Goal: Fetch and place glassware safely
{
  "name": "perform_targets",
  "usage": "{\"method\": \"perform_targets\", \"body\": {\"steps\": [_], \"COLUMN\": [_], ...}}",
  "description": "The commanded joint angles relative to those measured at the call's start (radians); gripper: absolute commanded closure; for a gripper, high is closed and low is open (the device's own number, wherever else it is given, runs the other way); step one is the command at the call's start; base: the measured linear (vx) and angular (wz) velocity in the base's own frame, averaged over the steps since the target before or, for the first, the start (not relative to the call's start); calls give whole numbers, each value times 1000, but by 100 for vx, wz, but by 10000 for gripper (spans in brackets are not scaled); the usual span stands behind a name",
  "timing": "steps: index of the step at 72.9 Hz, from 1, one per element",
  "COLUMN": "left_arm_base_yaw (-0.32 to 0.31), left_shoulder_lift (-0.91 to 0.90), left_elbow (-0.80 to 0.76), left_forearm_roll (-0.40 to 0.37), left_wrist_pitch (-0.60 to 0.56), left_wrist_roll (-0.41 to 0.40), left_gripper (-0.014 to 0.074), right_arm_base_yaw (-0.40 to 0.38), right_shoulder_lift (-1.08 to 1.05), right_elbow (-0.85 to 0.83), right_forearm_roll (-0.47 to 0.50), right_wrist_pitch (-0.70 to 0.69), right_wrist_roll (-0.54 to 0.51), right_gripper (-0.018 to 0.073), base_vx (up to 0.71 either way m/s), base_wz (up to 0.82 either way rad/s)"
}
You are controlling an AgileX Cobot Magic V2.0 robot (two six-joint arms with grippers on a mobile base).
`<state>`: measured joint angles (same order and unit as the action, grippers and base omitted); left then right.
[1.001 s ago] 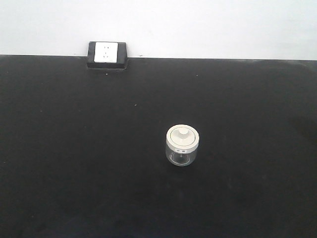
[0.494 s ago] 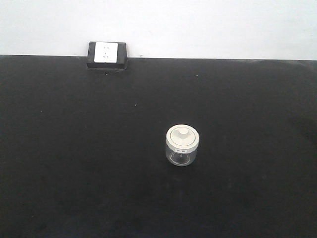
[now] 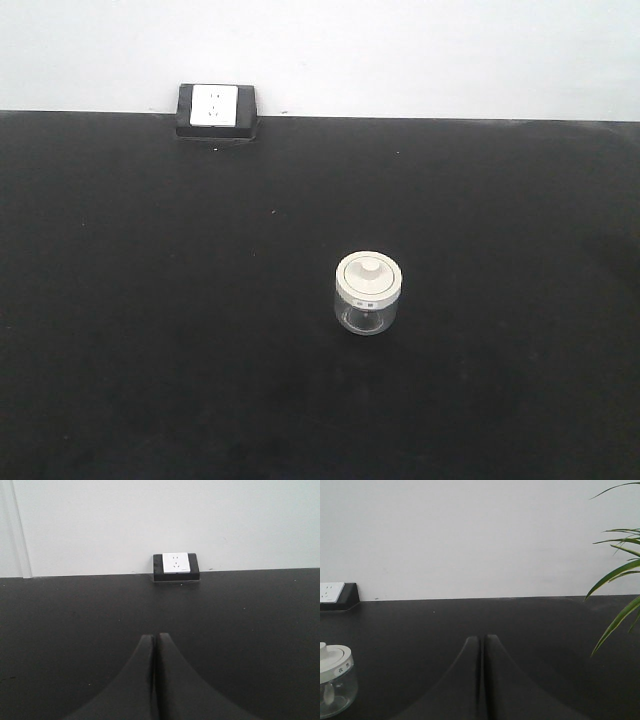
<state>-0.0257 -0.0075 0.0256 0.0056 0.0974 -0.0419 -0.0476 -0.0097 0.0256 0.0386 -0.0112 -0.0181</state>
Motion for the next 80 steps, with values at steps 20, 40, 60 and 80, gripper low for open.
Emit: {"method": "perform_targets", "body": {"steps": [20, 40, 60, 80], "left_arm_base_yaw": [2, 2, 2, 2], "left_shoulder_lift": [-17, -17, -17, -17], "left_elbow": [31, 31, 31, 31], "left_forearm_roll": [-6, -6, -6, -6], "left_wrist_pitch": [-79, -79, -79, -79], "left_wrist_roll": [-6, -6, -6, -6], "left_gripper": [603, 603, 603, 603], "right_arm_base_yaw": [-6, -6, -6, -6], "right_shoulder_lift": [-12, -12, -12, -12], "right_elbow": [21, 21, 21, 21], "right_forearm_roll": [-17, -17, -17, -17], "right_wrist_pitch": [-72, -69, -69, -69], "right_wrist_roll": [-21, -19, -19, -19], "right_gripper": [567, 567, 567, 567], "base_vx": [0, 0, 0, 0], "base_wz": [0, 0, 0, 0]}}
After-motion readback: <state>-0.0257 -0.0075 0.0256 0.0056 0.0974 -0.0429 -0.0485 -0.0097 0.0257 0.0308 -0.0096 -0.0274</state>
